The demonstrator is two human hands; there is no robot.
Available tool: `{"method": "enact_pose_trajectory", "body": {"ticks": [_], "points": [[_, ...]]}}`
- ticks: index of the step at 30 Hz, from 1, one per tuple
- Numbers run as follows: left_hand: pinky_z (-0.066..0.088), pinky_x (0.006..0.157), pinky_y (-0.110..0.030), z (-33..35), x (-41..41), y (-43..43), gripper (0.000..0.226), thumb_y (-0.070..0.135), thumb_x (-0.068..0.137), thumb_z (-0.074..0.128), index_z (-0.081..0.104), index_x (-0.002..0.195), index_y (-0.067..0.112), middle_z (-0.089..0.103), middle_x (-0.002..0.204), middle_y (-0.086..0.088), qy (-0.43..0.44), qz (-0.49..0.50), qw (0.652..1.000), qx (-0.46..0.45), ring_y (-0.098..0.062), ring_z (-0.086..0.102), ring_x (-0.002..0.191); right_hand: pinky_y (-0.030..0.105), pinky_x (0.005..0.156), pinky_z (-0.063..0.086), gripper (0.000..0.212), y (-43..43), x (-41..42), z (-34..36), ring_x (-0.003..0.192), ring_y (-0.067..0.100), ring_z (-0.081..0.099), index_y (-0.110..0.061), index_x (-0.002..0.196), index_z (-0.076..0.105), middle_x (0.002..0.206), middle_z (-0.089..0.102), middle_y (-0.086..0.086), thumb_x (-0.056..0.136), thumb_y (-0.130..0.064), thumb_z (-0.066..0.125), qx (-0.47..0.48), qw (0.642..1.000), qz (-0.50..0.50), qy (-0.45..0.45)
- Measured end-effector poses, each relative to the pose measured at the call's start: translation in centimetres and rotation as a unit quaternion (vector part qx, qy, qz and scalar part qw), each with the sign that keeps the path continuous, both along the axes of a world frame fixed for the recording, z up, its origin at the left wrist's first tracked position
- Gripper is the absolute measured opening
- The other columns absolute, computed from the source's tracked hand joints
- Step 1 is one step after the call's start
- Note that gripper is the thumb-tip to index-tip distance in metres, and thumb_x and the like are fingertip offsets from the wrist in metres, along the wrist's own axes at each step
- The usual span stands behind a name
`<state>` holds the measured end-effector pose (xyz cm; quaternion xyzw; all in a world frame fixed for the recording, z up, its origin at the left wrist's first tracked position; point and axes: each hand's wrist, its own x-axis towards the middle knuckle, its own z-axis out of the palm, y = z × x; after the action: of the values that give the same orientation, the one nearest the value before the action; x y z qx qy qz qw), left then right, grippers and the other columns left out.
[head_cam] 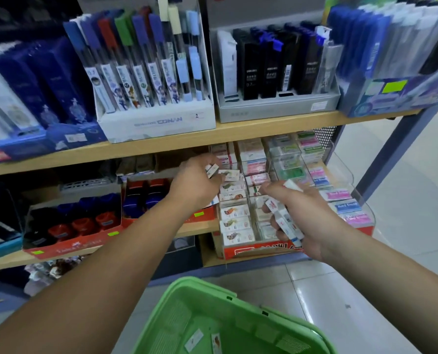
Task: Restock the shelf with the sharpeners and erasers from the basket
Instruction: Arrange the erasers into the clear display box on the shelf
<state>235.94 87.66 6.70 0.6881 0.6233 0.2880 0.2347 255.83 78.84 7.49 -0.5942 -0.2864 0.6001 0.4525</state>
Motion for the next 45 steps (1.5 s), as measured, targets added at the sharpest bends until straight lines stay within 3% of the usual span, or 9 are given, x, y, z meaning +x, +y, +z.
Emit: {"method": "enact_pose_trajectory", "body": {"ticks": [9, 16, 20, 25, 30, 33, 36, 41, 45], "points": [[0.060, 0.086, -0.039, 0.9, 1.4, 1.1, 0.019, 0.031, 0.098, 0.064, 0.072, 0.115, 0.035, 0.064, 0.132, 0.001, 0.132, -0.011, 0.990, -0.040, -0.021, 0.065, 0.103, 0.023, 0.040, 0.044, 0.027, -0.4, -0.3, 1.2, 0.046, 0.016, 0.063, -0.014, 0.116, 0.070, 0.078, 0.073, 0.008, 0.093, -0.027, 0.076, 0.009, 0.999, 0.031, 0.020], [0.055, 0.065, -0.021, 2.3, 2.2, -0.8, 0.005, 0.022, 0.095, 0.072, 0.075, 0.092, 0.023, 0.073, 0.087, 0.006, -0.218, 0.086, 0.971, -0.037, -0.005, 0.067, 0.075, 0.047, 0.097, 0.055, 0.025, -0.3, -1.4, 0.9, 0.104, 0.028, 0.073, -0.026, 0.090, 0.079, 0.100, 0.080, 0.005, 0.084, -0.050, 0.083, 0.064, 0.990, 0.106, -0.071], [0.048, 0.064, -0.007, 2.7, 3.8, -3.0, 0.004, 0.017, 0.097, 0.071, 0.074, 0.095, 0.017, 0.070, 0.087, 0.009, -0.244, -0.015, 0.970, 0.004, 0.011, 0.060, 0.071, 0.029, 0.056, 0.048, 0.021, -0.5, -1.9, 1.4, 0.062, 0.020, 0.065, -0.025, 0.081, 0.077, 0.087, 0.075, 0.011, 0.091, -0.045, 0.077, 0.064, 0.988, 0.136, -0.027], [0.045, 0.045, -0.020, 3.3, 3.2, -3.5, 0.011, 0.033, 0.098, 0.070, 0.070, 0.096, 0.022, 0.069, 0.081, 0.001, -0.271, 0.018, 0.961, -0.048, -0.005, 0.059, 0.052, 0.022, 0.042, 0.040, 0.018, -0.6, -1.4, 1.6, 0.049, 0.015, 0.058, -0.026, 0.080, 0.076, 0.083, 0.071, 0.012, 0.097, -0.033, 0.073, 0.066, 0.991, 0.117, -0.028], [0.039, 0.043, -0.027, 4.2, 1.2, -3.8, 0.017, 0.038, 0.094, 0.074, 0.077, 0.099, 0.023, 0.073, 0.096, -0.011, -0.217, -0.076, 0.964, -0.136, -0.021, 0.057, 0.058, 0.032, 0.066, 0.057, 0.017, -0.5, -0.9, 1.1, 0.079, 0.022, 0.073, -0.019, 0.095, 0.077, 0.094, 0.078, 0.013, 0.096, -0.035, 0.074, 0.098, 0.988, 0.079, -0.093], [0.042, 0.048, -0.029, 4.4, 1.4, -4.4, 0.020, 0.046, 0.091, 0.074, 0.079, 0.098, 0.029, 0.073, 0.085, -0.006, -0.216, -0.092, 0.954, -0.188, -0.014, 0.061, 0.061, 0.021, 0.053, 0.045, 0.012, -0.6, -1.0, 1.0, 0.058, 0.010, 0.060, -0.017, 0.091, 0.076, 0.068, 0.070, 0.008, 0.097, -0.027, 0.074, 0.207, 0.954, 0.078, -0.205], [0.044, 0.052, -0.030, 4.4, 1.3, -4.4, 0.018, 0.037, 0.090, 0.078, 0.078, 0.103, 0.025, 0.076, 0.088, -0.007, -0.232, -0.094, 0.946, -0.208, -0.014, 0.065, 0.068, 0.006, 0.066, 0.043, 0.005, -0.7, -1.1, 1.1, 0.069, -0.005, 0.064, -0.015, 0.094, 0.080, 0.083, 0.076, -0.003, 0.093, -0.020, 0.078, 0.262, 0.929, 0.100, -0.241], [0.039, 0.047, -0.026, 4.4, -0.2, -4.1, 0.020, 0.011, 0.091, 0.078, 0.076, 0.109, 0.018, 0.076, 0.095, -0.011, -0.259, -0.095, 0.931, -0.238, -0.014, 0.064, 0.069, 0.059, 0.070, 0.055, 0.010, -0.6, -0.5, 1.8, 0.083, 0.039, 0.066, -0.034, 0.104, 0.079, 0.096, 0.074, 0.005, 0.094, -0.033, 0.077, 0.207, 0.962, 0.013, -0.177], [0.037, 0.041, -0.025, 4.4, -0.2, -4.3, 0.021, 0.012, 0.091, 0.078, 0.075, 0.110, 0.018, 0.075, 0.095, -0.012, -0.246, -0.111, 0.934, -0.235, -0.014, 0.064, 0.070, 0.035, 0.067, 0.052, 0.010, -0.1, 0.0, 1.2, 0.083, 0.018, 0.068, -0.032, 0.098, 0.080, 0.095, 0.078, 0.004, 0.092, -0.039, 0.077, 0.171, 0.971, 0.032, -0.164]]}}
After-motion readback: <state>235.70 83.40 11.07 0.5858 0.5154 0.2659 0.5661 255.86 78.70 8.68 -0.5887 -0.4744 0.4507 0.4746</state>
